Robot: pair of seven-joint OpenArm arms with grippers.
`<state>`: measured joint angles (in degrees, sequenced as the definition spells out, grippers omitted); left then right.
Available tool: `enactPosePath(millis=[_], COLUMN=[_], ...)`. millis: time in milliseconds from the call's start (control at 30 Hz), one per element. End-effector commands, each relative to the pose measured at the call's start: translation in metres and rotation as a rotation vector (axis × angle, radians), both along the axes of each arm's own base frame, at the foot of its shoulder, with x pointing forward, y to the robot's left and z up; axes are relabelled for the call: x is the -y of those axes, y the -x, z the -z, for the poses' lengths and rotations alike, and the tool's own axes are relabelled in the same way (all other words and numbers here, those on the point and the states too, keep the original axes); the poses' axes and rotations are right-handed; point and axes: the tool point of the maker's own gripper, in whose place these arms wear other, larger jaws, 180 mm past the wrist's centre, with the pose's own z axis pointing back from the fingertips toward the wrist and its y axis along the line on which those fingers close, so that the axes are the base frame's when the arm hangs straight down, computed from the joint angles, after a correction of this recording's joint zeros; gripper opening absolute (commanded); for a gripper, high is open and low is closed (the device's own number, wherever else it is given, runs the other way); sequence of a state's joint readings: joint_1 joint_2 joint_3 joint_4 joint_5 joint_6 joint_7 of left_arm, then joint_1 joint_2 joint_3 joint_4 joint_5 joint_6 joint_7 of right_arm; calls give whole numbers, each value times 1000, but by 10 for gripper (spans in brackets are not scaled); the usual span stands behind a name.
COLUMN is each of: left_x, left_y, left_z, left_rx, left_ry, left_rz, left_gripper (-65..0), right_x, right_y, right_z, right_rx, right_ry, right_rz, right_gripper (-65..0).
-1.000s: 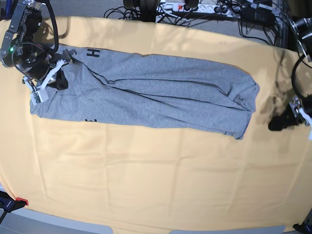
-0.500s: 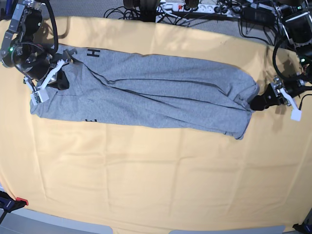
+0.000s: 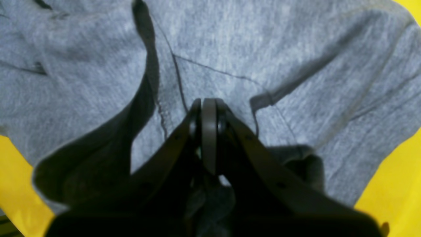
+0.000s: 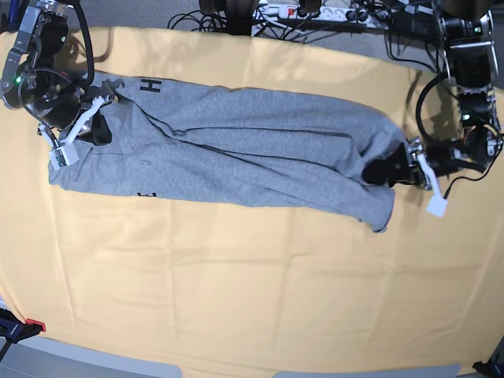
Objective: Layout the t-shirt on the table in an organized manner, then fold the t-shirt properly
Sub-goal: 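Grasp the shirt's other end with the left gripper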
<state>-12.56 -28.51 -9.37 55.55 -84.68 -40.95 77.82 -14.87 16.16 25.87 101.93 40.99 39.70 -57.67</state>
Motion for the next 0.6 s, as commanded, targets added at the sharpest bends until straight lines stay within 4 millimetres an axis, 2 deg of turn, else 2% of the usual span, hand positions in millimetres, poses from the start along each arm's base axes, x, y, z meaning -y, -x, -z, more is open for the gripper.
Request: enactPosePath(millis=[0, 67, 100, 167, 233, 267, 533, 567], left_x=[9, 15, 17, 18, 17, 17, 16, 14], left_y=[8, 9, 9, 8, 8, 8, 8, 8], left_z=[6, 7, 7, 7, 7, 7, 7, 7], left_rx=[-44, -47, -48, -47, -46, -47, -47, -47], left_ry=[-3, -10, -12, -13, -14, -14, -17, -22], left_rz=[45, 73, 81, 86, 85, 85, 84, 83], left_gripper=[-218, -233, -271, -406, -586, -650, -650, -606], right_x=[1, 1, 1, 1, 1, 1, 1, 1], right_y=[-8, -8, -8, -8, -8, -8, -8, -8], right_z=[-13, -13, -13, -13, -13, -13, -13, -13], right_rx=[48, 49, 49, 48, 49, 48, 48, 48], right_ry=[-1, -1, -1, -1, -1, -1, -1, -1], right_rz=[-11, -10, -10, -10, -10, -10, -11, -10], right_gripper=[-650, -650, -650, -650, -650, -650, -650, -650])
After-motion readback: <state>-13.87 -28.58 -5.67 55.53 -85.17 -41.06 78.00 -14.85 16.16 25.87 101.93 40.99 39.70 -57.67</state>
